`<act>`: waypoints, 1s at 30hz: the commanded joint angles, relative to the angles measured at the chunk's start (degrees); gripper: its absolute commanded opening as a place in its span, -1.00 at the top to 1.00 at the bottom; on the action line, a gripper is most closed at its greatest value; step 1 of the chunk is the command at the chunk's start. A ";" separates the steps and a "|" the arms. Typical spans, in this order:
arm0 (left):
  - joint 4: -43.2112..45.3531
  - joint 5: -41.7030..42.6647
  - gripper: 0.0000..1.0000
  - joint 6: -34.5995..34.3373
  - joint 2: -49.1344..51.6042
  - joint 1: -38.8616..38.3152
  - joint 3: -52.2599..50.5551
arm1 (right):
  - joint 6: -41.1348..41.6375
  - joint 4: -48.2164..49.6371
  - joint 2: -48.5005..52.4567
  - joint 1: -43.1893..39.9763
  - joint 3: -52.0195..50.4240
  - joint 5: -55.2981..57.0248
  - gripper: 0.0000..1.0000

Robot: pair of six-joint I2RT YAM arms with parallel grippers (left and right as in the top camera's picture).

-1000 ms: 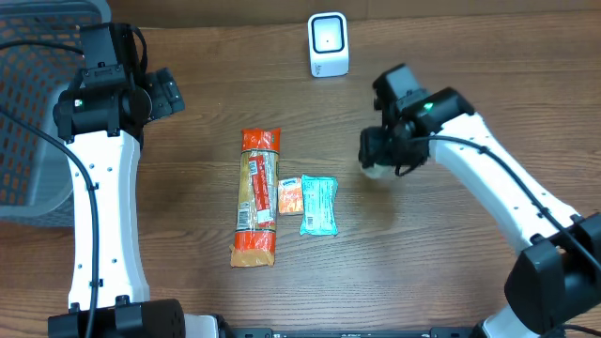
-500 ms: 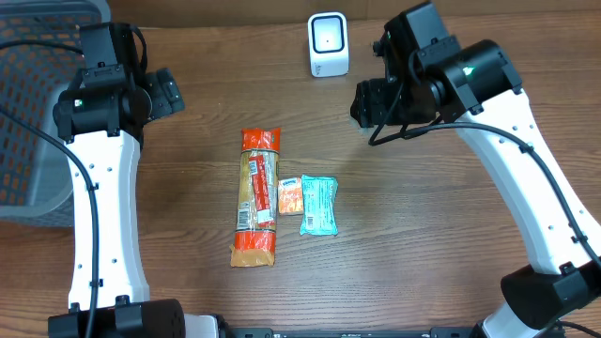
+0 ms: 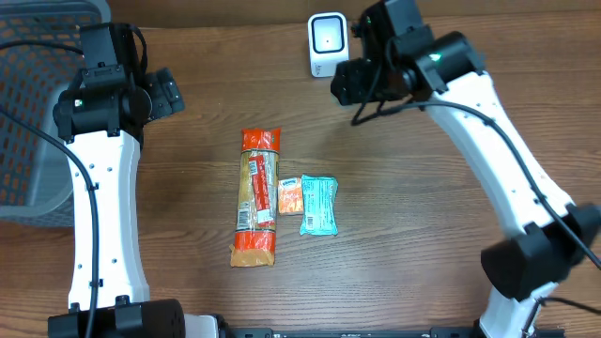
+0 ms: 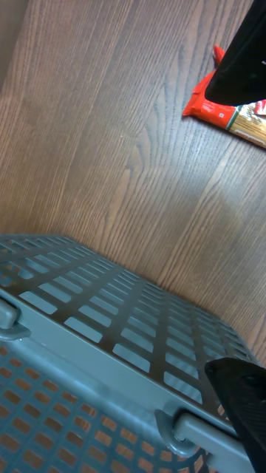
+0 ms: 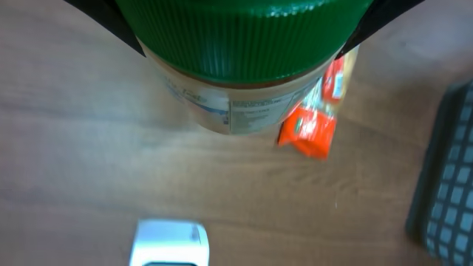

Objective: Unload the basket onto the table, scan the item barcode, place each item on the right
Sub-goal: 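Lift the jar and carry it toward the white barcode scanner, then hold the jar label in front of the scanner with the right gripper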

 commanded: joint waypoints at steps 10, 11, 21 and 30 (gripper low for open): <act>0.04 -0.76 -0.99 0.50 -0.81 -0.04 1.11 | -2.45 24.79 9.49 -0.04 1.66 7.72 0.34; 0.02 -0.76 -0.99 0.50 -0.81 -0.04 1.11 | -2.49 27.30 10.38 -0.04 1.66 7.72 0.35; 0.04 -0.76 -1.00 0.50 -0.81 -0.04 1.11 | -1.81 47.28 18.88 -0.04 1.66 12.41 0.36; 0.04 -0.76 -1.00 0.50 -0.81 -0.04 1.11 | 0.74 61.35 24.70 -0.44 1.66 17.18 0.35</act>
